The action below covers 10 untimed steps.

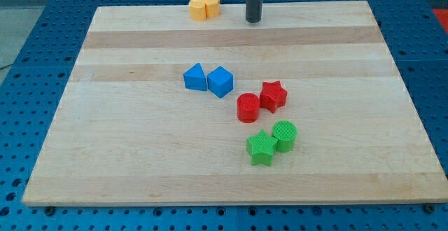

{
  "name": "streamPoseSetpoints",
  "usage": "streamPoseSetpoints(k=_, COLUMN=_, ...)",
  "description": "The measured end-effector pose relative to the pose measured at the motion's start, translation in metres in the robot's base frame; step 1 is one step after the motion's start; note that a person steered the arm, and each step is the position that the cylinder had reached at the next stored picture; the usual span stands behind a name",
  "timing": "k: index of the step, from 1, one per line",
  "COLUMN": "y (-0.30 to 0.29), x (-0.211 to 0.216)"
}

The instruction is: Move the green blocks to the bottom center of the board

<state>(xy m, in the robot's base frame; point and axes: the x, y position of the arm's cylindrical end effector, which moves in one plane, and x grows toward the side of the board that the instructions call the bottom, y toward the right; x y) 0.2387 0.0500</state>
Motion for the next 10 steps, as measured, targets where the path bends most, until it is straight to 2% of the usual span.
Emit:
streamPoseSetpoints(k=1, y=0.082, x=0.013)
streamPoseSetpoints(k=2, y=0.158, x=0.053)
streamPoseSetpoints(k=3, y=0.221, x=0.111)
streamPoseSetpoints(k=5, y=0.218, x=0.246)
streamPoseSetpoints(k=7, y=0.164, x=0.351)
streamPoseSetpoints(k=9, y=0.095, x=0.361)
streamPoseSetpoints(k=10, y=0.119, x=0.346)
